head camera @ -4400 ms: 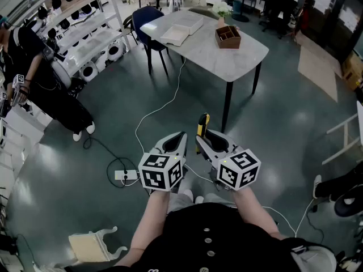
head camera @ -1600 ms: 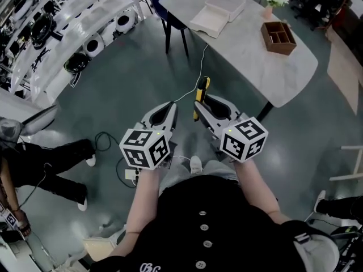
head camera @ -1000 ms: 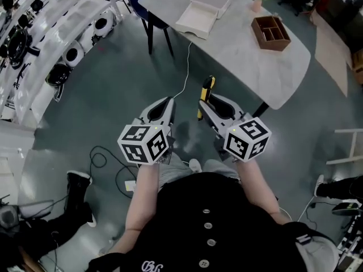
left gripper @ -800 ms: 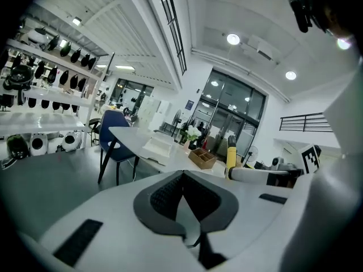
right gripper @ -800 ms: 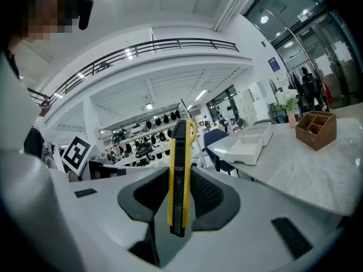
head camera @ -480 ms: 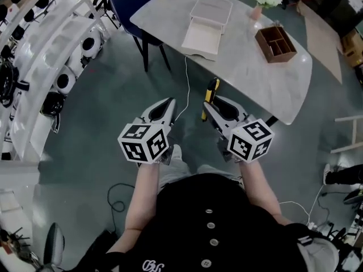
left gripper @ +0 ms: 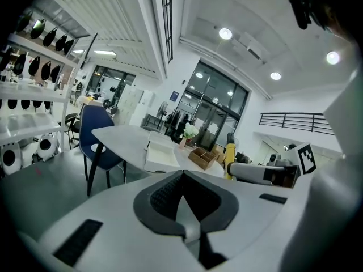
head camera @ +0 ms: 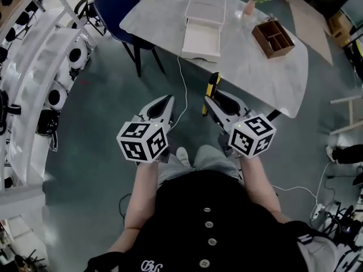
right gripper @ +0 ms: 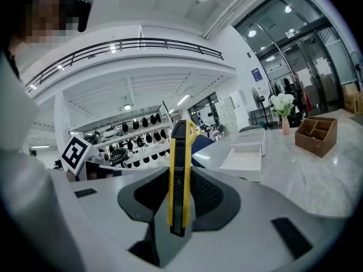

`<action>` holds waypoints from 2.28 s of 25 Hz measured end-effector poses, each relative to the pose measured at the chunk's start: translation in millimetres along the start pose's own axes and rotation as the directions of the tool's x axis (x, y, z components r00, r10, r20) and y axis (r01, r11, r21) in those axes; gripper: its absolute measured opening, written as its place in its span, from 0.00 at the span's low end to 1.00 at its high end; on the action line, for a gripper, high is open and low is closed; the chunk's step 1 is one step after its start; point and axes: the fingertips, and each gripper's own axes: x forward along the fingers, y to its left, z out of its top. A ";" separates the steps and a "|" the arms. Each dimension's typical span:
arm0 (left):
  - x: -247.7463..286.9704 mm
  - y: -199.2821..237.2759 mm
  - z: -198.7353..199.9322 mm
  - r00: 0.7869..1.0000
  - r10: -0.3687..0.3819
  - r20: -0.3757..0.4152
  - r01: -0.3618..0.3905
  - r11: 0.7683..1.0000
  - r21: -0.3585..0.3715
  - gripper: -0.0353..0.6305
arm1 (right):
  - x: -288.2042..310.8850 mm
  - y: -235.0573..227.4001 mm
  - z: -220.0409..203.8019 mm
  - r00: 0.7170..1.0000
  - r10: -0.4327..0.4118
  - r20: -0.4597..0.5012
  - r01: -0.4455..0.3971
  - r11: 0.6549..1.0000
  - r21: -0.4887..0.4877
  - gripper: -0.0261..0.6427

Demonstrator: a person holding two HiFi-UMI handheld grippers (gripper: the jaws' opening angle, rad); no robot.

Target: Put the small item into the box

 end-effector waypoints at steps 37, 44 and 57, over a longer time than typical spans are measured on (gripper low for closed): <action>127.0 113.9 96.0 1.000 0.019 -0.002 -0.019 1.000 0.017 0.08 | 180.5 -81.0 73.2 0.996 0.071 -0.048 -0.074 0.996 -0.043 0.22; 178.6 123.3 124.8 1.000 0.005 -0.004 -0.005 0.999 0.038 0.08 | 211.1 -125.4 98.6 0.996 0.074 -0.041 -0.076 0.996 -0.037 0.22; 247.7 130.0 141.9 0.997 -0.038 -0.059 0.042 0.997 0.063 0.08 | 238.1 -191.2 107.1 0.999 0.024 -0.040 -0.023 1.000 0.012 0.22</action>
